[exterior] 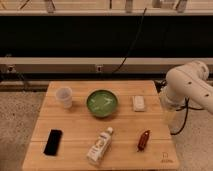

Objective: Place the white sponge in the ceramic cup

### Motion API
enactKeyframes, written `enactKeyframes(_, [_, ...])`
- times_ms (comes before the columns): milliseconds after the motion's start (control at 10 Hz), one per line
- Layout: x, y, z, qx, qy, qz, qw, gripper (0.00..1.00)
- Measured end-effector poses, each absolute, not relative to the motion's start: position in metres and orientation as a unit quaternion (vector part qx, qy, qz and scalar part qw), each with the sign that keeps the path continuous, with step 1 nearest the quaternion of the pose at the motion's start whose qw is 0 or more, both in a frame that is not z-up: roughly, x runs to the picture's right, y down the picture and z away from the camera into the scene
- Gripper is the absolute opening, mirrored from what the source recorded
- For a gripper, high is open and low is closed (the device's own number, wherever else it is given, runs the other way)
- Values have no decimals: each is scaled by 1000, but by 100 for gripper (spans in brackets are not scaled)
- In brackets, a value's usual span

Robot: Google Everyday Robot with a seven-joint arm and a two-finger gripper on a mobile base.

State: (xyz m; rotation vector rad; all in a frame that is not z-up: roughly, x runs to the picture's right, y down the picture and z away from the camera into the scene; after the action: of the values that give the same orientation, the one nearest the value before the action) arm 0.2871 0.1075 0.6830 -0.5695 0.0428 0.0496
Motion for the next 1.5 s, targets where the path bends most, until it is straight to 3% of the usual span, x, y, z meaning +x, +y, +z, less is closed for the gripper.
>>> enactKeyframes(300, [287,107,684,-281,21,24,959,80])
enactKeyframes(1500, [277,100,749,-288,3,-46,957,80])
